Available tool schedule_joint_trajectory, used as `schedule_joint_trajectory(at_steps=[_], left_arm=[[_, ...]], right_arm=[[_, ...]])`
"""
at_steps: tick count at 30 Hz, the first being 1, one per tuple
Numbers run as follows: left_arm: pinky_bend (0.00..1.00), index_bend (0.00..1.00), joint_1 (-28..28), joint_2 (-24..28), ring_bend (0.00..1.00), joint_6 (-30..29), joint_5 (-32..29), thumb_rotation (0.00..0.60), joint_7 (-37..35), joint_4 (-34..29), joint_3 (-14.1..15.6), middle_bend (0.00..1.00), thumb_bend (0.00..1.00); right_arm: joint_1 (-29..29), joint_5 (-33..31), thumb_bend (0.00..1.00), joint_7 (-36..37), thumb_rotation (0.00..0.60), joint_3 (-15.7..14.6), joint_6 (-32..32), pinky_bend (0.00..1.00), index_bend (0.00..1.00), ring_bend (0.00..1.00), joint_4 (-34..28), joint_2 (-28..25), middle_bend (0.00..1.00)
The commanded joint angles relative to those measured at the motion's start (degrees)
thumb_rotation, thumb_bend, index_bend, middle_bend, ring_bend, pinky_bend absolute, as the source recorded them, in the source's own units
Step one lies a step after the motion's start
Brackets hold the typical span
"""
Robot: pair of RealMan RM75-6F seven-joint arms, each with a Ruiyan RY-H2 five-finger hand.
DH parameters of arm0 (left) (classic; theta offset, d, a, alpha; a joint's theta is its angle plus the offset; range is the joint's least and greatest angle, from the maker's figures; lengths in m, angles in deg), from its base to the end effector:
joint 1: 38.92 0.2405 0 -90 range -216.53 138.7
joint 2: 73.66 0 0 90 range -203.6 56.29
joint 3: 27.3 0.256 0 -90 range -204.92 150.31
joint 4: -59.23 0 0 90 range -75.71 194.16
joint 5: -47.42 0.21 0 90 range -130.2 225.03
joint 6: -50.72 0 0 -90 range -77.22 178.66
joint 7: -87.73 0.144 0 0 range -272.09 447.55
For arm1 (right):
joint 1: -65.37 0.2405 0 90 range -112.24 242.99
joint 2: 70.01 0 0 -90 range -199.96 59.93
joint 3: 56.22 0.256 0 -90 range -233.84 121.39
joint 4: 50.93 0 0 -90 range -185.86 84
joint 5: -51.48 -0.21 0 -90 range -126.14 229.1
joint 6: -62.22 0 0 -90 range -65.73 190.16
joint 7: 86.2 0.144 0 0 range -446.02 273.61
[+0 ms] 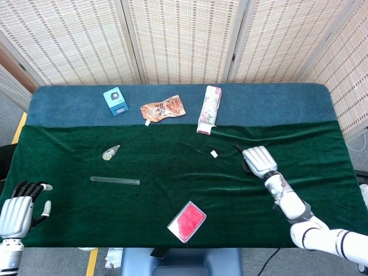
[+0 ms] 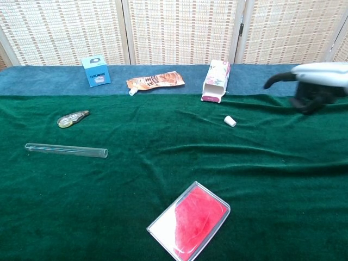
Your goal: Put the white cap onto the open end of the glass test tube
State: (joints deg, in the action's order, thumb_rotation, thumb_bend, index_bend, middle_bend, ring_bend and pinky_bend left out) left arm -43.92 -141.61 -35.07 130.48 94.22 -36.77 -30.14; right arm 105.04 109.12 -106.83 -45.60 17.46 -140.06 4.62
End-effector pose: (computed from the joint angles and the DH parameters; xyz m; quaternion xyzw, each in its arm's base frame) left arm -0.2976 0.1800 0.1362 -0.5780 -0.4022 -0.3875 0.5950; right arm -0.2026 -0.3520 0.0441 0.7504 -0.4079 0.2734 0.4424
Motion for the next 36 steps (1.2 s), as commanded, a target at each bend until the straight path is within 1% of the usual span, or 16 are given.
schedule_joint_trajectory(at_steps=[1, 6, 11, 19, 23, 28, 36], left_arm=[[0.16, 0.37, -0.07, 0.05, 0.26, 0.2, -0.22, 0.6, 0.19, -0.13, -0.1, 0.31, 0.52], [0.16, 0.37, -0.19, 0.0, 0.26, 0.66, -0.62, 0.6, 0.62, -0.09, -0.21, 0.31, 0.52], [0.16, 0.37, -0.34, -0.42, 0.26, 1.23, -1.17, 0.6, 1.02, 0.38, -0.29, 0.31, 0.52], [0.16, 0.37, -0.52, -0.81, 0.26, 1.78, -1.45, 0.6, 0.95, 0.91, -0.34, 0.31, 0.52], [0.16, 0.37, -0.44, -1.02, 0.26, 1.63, -1.47, 0.6, 1.17, 1.3, -0.34, 0.31, 0.52], [0.16, 0.37, -0.05, -1.16, 0.26, 1.29, -1.59, 0.6, 1.01, 1.64, -0.21, 0.31, 0.52], [0.16, 0.37, 0.0, -1.49, 0.26, 1.32, -1.31, 0.6, 0.62, 2.07, -0.1, 0.31, 0.52]], right_arm=[[5.08, -5.3, 0.75, -3.36, 0.6, 0.91, 4.42, 0.96, 0.14, 1.0, 4.84, 4.6, 0.92], [9.81, -10.63, 0.77, -5.68, 0.6, 0.37, 7.17, 0.97, 0.14, 1.0, 10.23, 8.93, 0.93], [13.11, -15.28, 0.77, -7.15, 0.6, -1.04, 9.05, 0.97, 0.14, 1.0, 14.66, 12.16, 0.93], [15.57, -18.72, 0.77, -7.66, 0.6, -3.44, 9.89, 0.97, 0.14, 1.0, 18.71, 15.15, 0.93], [16.14, -19.65, 0.77, -7.11, 0.6, -4.02, 10.15, 0.97, 0.14, 1.0, 20.24, 15.96, 0.93], [16.33, -19.52, 0.77, -6.35, 0.6, -4.84, 10.33, 0.97, 0.14, 1.0, 20.17, 15.89, 0.93], [15.49, -18.75, 0.77, -5.6, 0.6, -6.7, 8.49, 0.97, 0.14, 1.0, 15.26, 12.97, 0.93]])
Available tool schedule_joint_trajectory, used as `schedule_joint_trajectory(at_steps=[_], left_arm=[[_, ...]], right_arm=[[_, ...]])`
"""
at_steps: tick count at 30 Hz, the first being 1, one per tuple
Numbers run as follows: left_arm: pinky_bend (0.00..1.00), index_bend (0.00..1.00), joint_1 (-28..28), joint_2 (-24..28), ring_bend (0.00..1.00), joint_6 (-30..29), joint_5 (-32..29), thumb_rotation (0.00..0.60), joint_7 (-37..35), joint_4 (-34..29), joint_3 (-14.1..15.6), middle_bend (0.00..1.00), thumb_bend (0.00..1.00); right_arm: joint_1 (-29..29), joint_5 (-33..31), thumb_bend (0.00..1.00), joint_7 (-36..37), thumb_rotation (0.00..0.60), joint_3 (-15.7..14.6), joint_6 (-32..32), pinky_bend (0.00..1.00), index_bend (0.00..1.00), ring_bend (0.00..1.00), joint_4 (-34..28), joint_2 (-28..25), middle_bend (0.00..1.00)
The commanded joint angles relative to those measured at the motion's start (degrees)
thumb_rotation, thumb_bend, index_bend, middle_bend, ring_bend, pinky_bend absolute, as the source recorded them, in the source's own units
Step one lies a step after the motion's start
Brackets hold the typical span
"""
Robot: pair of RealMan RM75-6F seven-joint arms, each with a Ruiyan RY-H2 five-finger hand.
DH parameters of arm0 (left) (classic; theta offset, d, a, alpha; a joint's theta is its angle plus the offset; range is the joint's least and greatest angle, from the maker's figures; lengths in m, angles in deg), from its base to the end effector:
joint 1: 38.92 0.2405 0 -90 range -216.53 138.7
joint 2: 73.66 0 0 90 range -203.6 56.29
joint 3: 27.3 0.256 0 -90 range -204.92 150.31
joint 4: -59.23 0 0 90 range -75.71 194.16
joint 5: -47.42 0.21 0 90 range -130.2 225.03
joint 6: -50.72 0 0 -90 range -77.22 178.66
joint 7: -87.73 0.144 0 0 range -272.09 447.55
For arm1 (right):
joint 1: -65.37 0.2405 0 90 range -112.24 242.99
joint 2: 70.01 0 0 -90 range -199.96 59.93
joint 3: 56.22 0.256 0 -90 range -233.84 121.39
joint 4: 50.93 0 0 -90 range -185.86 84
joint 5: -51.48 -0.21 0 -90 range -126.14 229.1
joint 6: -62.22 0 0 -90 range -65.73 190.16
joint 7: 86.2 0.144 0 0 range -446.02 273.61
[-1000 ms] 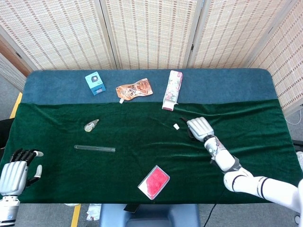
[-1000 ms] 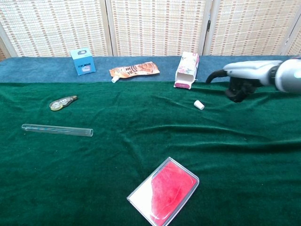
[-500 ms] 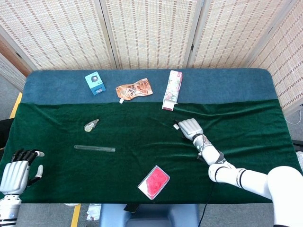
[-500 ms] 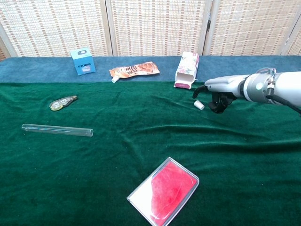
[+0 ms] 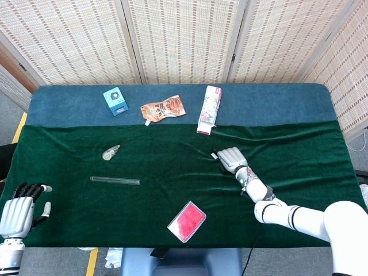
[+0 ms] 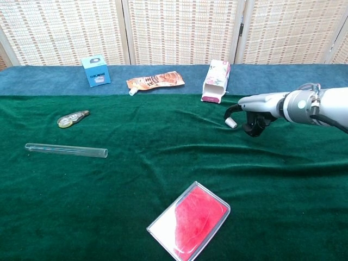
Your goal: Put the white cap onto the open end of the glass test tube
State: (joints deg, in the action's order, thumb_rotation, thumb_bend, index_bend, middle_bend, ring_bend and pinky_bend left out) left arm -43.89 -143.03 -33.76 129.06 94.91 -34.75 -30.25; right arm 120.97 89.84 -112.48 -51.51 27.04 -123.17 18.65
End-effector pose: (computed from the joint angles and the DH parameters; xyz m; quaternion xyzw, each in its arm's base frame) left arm -0.3065 0.1804 0.1293 -0.5790 -0.4079 -0.3700 0.6013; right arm -0.1777 -0.3928 -0.0367 0.7816 -0.4308 0.1905 0.4089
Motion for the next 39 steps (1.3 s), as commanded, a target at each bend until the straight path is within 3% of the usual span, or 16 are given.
schedule_joint_trajectory(at_steps=[1, 9, 15, 30, 32, 34, 36, 39], left_arm=[[0.16, 0.37, -0.03, -0.1, 0.26, 0.01, 0.2, 0.6, -0.11, 0.08, 0.05, 0.31, 0.52], [0.16, 0.37, 0.18, -0.51, 0.26, 0.03, 0.54, 0.6, -0.84, 0.54, 0.37, 0.31, 0.52], [0.16, 0.37, 0.18, -0.7, 0.26, 0.03, 0.78, 0.6, -1.08, 0.85, 0.4, 0.31, 0.52], [0.16, 0.37, 0.2, -0.61, 0.26, -0.3, 1.15, 0.6, -1.65, 1.03, 0.14, 0.31, 0.52], [0.16, 0.37, 0.16, -0.63, 0.26, -0.25, 1.25, 0.6, -1.67, 1.03, 0.16, 0.31, 0.52], [0.16, 0.37, 0.09, -0.69, 0.26, -0.13, 1.35, 0.6, -1.65, 1.03, 0.21, 0.31, 0.52], [0.16, 0.37, 0.02, -0.74, 0.26, -0.02, 1.4, 0.6, -1.61, 0.93, 0.22, 0.31, 0.52], [0.16, 0.37, 0.01, -0.71, 0.26, -0.12, 1.54, 0.6, -1.44, 0.77, 0.21, 0.31, 0.52]], right_arm=[[-0.68, 0.73, 0.77, 0.1, 0.6, -1.01, -1.62, 0.97, 0.14, 1.0, -2.52, -1.55, 0.93], [-2.69, 2.04, 0.77, 0.33, 0.6, -2.96, -5.37, 0.97, 0.14, 1.0, -10.07, -6.58, 0.93], [-3.25, 2.29, 0.77, -0.45, 0.6, -4.12, -7.05, 0.97, 0.14, 1.0, -12.39, -7.83, 0.93], [-6.85, 11.3, 0.77, 4.72, 0.6, -1.55, -14.02, 0.97, 0.14, 1.0, -16.28, -10.18, 0.92], [-7.52, 12.72, 0.69, 4.87, 0.6, -1.32, -15.72, 0.97, 0.14, 1.0, -15.93, -10.18, 0.91], [-8.03, 13.77, 0.46, 3.81, 0.6, -1.28, -17.61, 0.97, 0.14, 1.0, -15.23, -10.08, 0.89], [-8.16, 13.95, 0.34, 2.21, 0.6, -1.2, -18.75, 0.97, 0.14, 1.0, -14.74, -9.76, 0.89], [-7.89, 13.67, 0.26, -0.15, 0.6, -1.04, -19.2, 0.99, 0.17, 1.0, -13.58, -8.92, 0.9]])
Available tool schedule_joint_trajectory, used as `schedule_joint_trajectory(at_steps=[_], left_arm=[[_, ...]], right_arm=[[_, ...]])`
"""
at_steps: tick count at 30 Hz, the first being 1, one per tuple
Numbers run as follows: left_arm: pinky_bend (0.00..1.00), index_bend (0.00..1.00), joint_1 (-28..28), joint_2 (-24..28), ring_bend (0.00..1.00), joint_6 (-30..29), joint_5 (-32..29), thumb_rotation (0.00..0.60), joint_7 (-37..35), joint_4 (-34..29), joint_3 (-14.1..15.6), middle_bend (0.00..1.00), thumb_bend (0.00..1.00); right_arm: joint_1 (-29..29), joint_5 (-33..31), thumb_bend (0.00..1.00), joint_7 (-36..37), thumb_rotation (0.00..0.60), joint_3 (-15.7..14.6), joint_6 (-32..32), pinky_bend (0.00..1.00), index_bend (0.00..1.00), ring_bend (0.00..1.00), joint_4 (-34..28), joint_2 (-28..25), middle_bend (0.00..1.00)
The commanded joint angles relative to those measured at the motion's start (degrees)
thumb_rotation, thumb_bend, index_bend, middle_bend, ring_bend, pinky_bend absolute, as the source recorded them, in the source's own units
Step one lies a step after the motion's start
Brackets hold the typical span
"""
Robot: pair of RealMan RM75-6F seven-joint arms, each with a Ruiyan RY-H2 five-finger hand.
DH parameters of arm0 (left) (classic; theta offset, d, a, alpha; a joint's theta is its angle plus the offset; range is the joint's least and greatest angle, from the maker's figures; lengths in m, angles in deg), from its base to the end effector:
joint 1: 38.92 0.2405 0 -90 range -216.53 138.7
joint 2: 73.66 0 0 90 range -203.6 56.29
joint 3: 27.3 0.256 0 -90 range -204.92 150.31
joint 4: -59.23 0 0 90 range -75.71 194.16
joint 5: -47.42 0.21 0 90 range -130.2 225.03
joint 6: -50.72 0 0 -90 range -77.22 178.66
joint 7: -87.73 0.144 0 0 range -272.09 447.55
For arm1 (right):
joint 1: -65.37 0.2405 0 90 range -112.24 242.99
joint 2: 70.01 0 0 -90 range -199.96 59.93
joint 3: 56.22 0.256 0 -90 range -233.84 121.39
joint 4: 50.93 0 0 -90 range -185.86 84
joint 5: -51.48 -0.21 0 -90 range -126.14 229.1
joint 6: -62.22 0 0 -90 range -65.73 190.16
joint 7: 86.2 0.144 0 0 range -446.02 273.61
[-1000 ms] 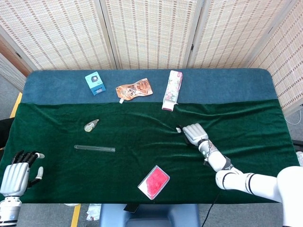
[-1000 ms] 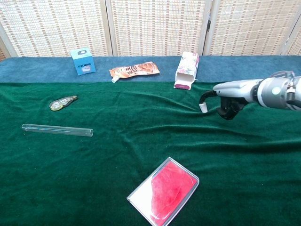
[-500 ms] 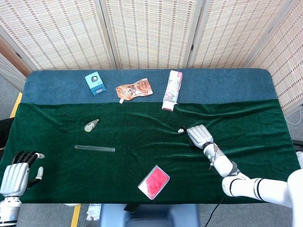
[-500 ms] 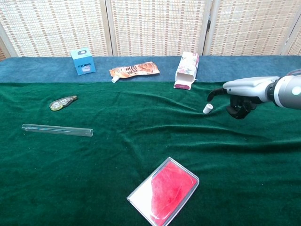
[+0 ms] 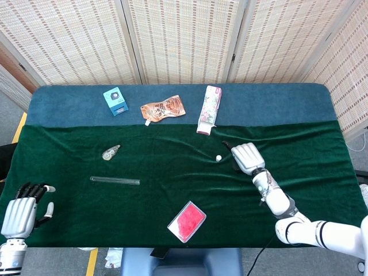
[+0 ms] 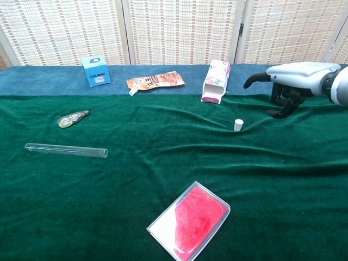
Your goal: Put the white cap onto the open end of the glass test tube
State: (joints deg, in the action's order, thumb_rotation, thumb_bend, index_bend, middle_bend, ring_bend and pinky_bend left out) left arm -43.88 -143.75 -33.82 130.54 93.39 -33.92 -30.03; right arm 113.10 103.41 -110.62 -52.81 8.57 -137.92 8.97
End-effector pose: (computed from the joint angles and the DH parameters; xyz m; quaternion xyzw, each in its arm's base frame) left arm -0.3048 0.1799 0.1250 -0.5818 -0.4095 -0.3815 0.5901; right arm -0.1828 -0.3624 0.0261 0.7600 -0.3616 0.2728 0.4661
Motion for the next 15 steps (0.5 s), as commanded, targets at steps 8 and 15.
schedule_joint_trajectory(at_steps=[8, 15], left_arm=[[0.16, 0.37, 0.04, 0.19, 0.26, -0.03, 0.08, 0.6, 0.35, -0.46, 0.07, 0.31, 0.52], [0.16, 0.36, 0.12, 0.12, 0.26, 0.16, -0.33, 0.6, 0.71, -0.36, 0.11, 0.31, 0.52]], right_arm=[[1.57, -1.45, 0.26, -3.84, 0.6, 1.56, 2.33, 1.0, 0.35, 1.0, 6.84, 5.12, 0.96], [3.43, -3.16, 0.26, -4.15, 0.6, 2.68, 6.42, 1.0, 0.4, 1.0, 13.09, 9.28, 0.97]])
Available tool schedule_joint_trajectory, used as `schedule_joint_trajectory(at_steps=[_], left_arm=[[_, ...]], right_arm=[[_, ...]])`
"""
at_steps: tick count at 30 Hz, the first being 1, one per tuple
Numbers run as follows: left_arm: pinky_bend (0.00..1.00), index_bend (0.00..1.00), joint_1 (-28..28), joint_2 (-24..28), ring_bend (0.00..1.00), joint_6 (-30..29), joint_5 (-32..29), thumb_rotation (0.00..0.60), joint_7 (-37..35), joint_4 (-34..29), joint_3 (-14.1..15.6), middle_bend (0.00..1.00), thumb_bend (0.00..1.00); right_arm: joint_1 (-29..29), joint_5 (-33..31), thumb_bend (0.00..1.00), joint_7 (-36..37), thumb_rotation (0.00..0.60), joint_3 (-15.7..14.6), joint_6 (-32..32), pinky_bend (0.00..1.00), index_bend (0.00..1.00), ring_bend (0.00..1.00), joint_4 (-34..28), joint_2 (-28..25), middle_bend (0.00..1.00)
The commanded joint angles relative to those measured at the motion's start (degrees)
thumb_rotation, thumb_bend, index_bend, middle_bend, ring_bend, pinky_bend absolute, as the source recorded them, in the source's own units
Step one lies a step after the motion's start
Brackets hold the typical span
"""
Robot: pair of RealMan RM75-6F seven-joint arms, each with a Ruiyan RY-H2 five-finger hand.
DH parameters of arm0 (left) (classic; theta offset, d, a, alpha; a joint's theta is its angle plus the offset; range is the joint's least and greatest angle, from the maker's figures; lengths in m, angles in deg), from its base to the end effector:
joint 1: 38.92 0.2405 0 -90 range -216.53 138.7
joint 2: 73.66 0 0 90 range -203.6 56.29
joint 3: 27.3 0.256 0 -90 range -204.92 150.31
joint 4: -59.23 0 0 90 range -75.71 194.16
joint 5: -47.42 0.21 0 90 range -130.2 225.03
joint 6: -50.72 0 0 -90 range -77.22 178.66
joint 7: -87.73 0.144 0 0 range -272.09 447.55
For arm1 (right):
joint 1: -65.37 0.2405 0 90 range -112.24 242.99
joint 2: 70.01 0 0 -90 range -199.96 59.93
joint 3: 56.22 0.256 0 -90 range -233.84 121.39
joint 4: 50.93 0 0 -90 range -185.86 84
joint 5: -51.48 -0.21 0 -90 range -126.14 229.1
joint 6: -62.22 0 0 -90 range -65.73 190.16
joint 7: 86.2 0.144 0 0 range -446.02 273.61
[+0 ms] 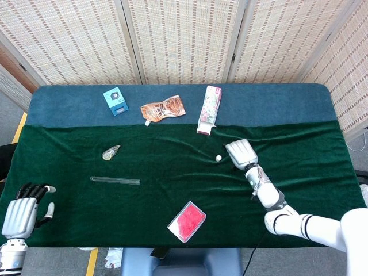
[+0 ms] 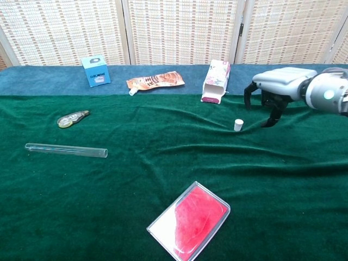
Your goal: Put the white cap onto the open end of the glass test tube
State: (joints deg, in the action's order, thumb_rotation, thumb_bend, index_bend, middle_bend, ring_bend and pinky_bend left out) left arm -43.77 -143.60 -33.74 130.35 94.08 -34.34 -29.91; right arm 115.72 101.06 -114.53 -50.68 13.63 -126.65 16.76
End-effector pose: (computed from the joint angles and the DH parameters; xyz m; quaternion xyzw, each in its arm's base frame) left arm -0.3046 0.1787 0.1249 -0.5830 -0.4096 -0.3770 0.5917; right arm -0.1803 -0.3879 -0.0059 0.7729 -0.3408 0.2456 0.4756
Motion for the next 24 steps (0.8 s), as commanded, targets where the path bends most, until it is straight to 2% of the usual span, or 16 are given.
schedule_joint_trajectory(at_steps=[1, 9, 16, 24], left_arm=[[0.16, 0.36, 0.01, -0.05, 0.26, 0.15, -0.24, 0.6, 0.0, 0.1, -0.03, 0.31, 0.52], [0.15, 0.36, -0.11, -0.22, 0.26, 0.62, -0.7, 0.6, -0.02, 0.5, -0.12, 0.31, 0.52], [0.15, 0.36, -0.1, -0.43, 0.26, 0.86, -0.93, 0.6, -0.2, 0.93, -0.08, 0.31, 0.52], [0.15, 0.36, -0.06, -0.64, 0.26, 1.0, -1.13, 0.6, -0.64, 1.57, -0.09, 0.31, 0.52]], right_arm=[[1.0, -0.99, 0.26, -0.32, 0.6, 0.66, 1.71, 1.0, 0.4, 1.0, 2.45, 1.91, 0.97], [2.41, -2.88, 0.26, -1.39, 0.6, 1.39, 4.19, 1.0, 0.42, 1.0, 6.76, 4.78, 0.97], [3.43, -4.49, 0.34, -2.33, 0.6, 1.82, 5.68, 1.0, 0.42, 1.0, 8.67, 6.24, 0.97], [3.95, -5.74, 0.37, -3.3, 0.6, 1.78, 6.27, 1.0, 0.43, 1.0, 9.48, 6.99, 0.97]])
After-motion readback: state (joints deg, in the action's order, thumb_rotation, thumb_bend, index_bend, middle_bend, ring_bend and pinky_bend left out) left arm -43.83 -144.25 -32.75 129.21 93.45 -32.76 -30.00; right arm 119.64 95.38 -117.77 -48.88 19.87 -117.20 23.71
